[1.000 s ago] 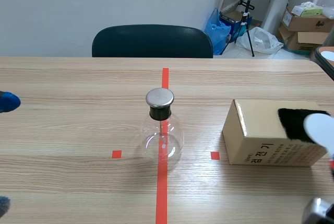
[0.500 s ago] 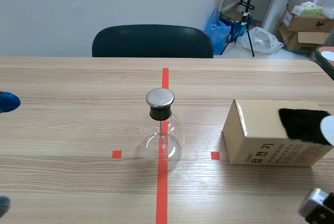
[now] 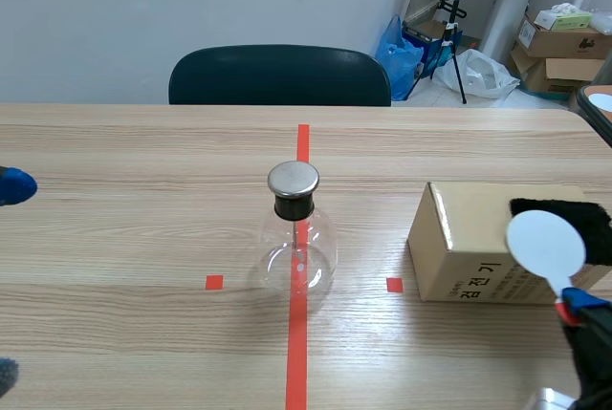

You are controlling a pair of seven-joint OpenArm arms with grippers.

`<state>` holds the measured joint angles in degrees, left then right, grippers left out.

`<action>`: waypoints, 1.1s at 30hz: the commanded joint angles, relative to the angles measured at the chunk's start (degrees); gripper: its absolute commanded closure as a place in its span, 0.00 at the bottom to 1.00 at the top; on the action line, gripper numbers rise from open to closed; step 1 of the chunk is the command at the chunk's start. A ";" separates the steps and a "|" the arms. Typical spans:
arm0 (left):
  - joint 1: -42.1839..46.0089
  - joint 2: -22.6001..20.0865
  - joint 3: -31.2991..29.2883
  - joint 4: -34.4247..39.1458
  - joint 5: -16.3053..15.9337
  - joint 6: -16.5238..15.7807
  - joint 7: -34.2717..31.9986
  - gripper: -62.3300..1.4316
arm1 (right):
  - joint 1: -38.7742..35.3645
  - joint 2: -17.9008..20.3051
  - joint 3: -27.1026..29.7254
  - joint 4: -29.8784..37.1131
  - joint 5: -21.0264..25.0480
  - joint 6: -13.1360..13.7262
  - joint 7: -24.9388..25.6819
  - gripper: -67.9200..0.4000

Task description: Do the electroscope experiment

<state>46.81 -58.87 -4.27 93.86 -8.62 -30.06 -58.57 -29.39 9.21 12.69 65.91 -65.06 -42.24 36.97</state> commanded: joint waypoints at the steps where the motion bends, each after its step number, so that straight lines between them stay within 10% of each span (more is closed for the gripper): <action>1: -0.15 0.59 -0.04 0.39 -0.74 -0.11 -0.79 0.00 | -0.50 0.57 0.85 0.50 1.16 -2.62 -8.50 0.97; 3: -0.15 0.59 -0.04 0.39 -0.74 -0.11 -0.79 0.00 | -0.48 0.48 0.85 0.50 0.09 -2.62 -11.15 0.97; 7: -0.15 0.59 -0.04 0.39 -0.74 -0.11 -0.79 0.00 | 0.22 0.42 0.74 0.52 -0.33 -2.62 0.50 0.97; 12: -0.15 0.59 -0.04 0.39 -0.74 -0.11 -0.79 0.00 | -0.31 -0.31 0.81 0.52 -0.20 -2.62 -12.46 0.97; 16: -0.15 0.59 -0.04 0.39 -0.74 -0.11 -0.79 0.00 | 0.37 -0.31 0.81 0.52 -0.66 -2.62 0.96 0.97; 20: -0.15 0.59 -0.04 0.39 -0.74 -0.11 -0.79 0.00 | -0.13 -0.35 0.87 0.52 0.09 -2.62 -13.79 0.97; 25: -0.15 0.59 -0.04 0.39 -0.74 -0.11 -0.79 0.00 | 0.48 -0.33 0.85 0.52 -0.76 -2.62 -1.31 0.97; 30: -0.15 0.59 -0.04 0.39 -0.74 -0.11 -0.79 0.00 | 0.48 -0.33 0.87 0.52 -0.37 -2.62 -13.40 0.97; 33: -0.15 0.59 -0.04 0.39 -0.74 -0.11 -0.79 0.00 | 0.87 -0.31 0.85 0.52 -0.98 -2.62 -4.61 0.97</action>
<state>46.81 -58.87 -4.27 93.86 -8.64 -30.06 -58.59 -29.12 8.60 13.96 65.89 -65.39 -42.04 29.93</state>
